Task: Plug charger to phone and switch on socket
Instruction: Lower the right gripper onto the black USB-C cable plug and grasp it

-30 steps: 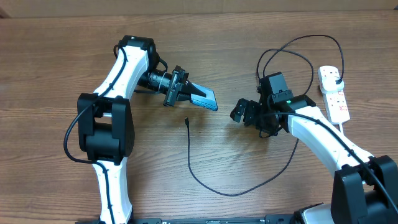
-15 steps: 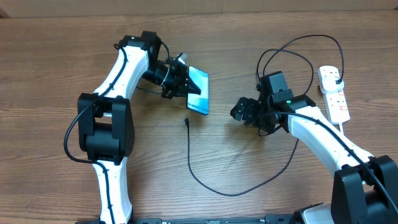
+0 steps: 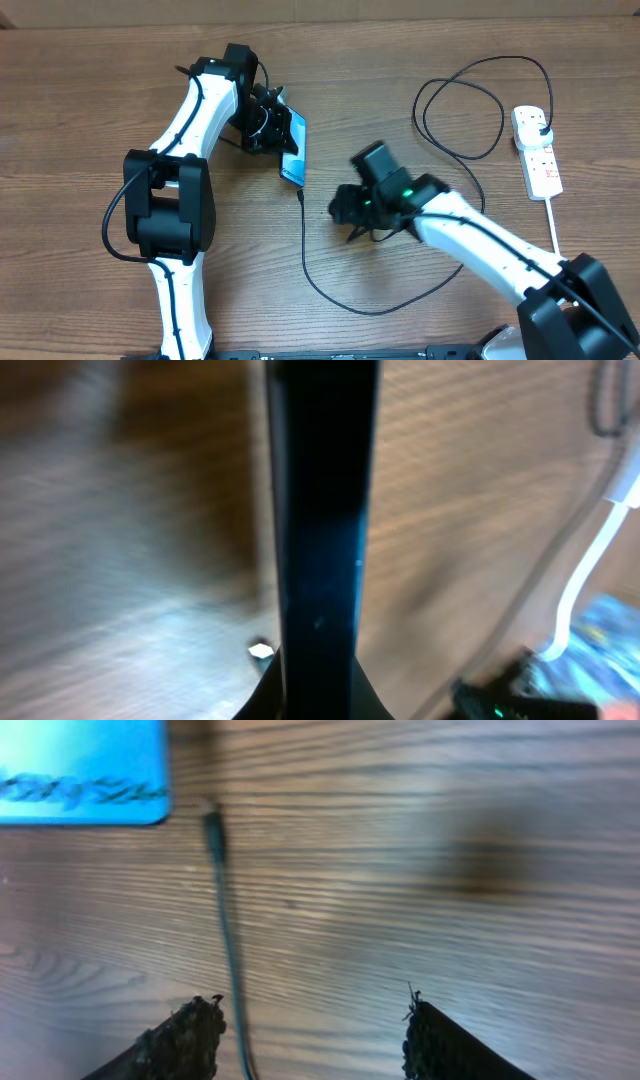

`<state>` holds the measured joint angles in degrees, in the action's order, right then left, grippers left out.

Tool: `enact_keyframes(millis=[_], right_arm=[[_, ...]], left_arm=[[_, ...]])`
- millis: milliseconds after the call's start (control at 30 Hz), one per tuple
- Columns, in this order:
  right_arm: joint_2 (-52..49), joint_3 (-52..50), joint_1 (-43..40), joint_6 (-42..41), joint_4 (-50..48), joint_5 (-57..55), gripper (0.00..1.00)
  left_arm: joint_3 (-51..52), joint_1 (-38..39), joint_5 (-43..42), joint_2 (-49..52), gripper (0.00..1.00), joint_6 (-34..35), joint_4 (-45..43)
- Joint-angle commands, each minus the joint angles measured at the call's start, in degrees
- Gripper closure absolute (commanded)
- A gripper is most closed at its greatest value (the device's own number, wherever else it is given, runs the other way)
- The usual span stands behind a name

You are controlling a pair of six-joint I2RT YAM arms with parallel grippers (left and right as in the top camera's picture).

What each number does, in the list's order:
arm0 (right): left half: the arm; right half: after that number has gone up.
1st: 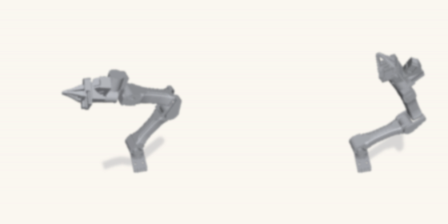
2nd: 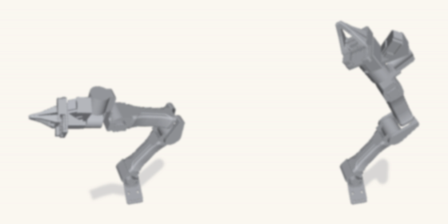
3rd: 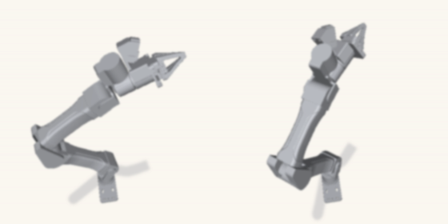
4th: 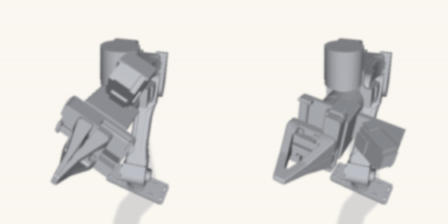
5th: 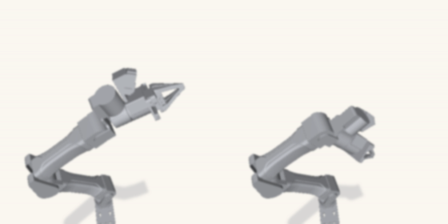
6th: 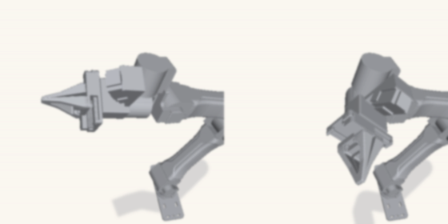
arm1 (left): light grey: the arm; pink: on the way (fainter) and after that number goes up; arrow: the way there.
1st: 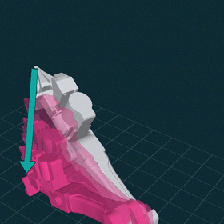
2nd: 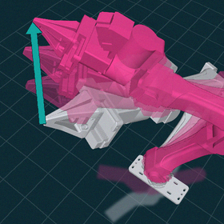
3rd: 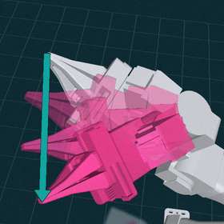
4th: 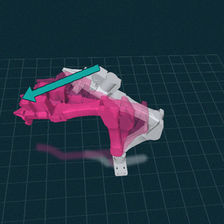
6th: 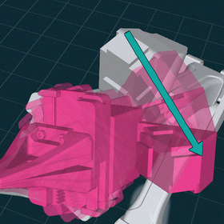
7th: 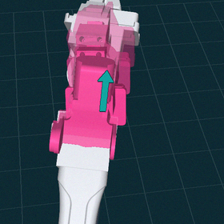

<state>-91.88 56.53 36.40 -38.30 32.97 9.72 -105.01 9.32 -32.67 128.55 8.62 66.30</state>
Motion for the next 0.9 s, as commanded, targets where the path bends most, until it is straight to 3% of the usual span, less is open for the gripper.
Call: enact_keyframes(millis=[0, 333, 633, 867], right_arm=[[0.2, 0.0, 4.6, -2.7, -3.4, -9.0, 0.38], [-5.7, 0.0, 13.8, -4.3, -15.4, -17.8, 0.38], [-13.6, 0.0, 15.3, -3.4, -21.0, -22.6, 0.38], [-16.5, 0.0, 15.3, -3.4, -24.6, -22.6, 0.48]], left_arm=[[0.1, -0.5, 7.0, -0.4, 0.96, -1.6, -0.2], [0.1, -0.5, 5.8, -0.4, 0.96, -1.2, -1.1], [0.1, -0.5, -0.2, -0.4, 0.96, -5.3, -1.1], [0.1, -0.5, -3.6, -0.4, 0.96, -7.7, -1.0]])
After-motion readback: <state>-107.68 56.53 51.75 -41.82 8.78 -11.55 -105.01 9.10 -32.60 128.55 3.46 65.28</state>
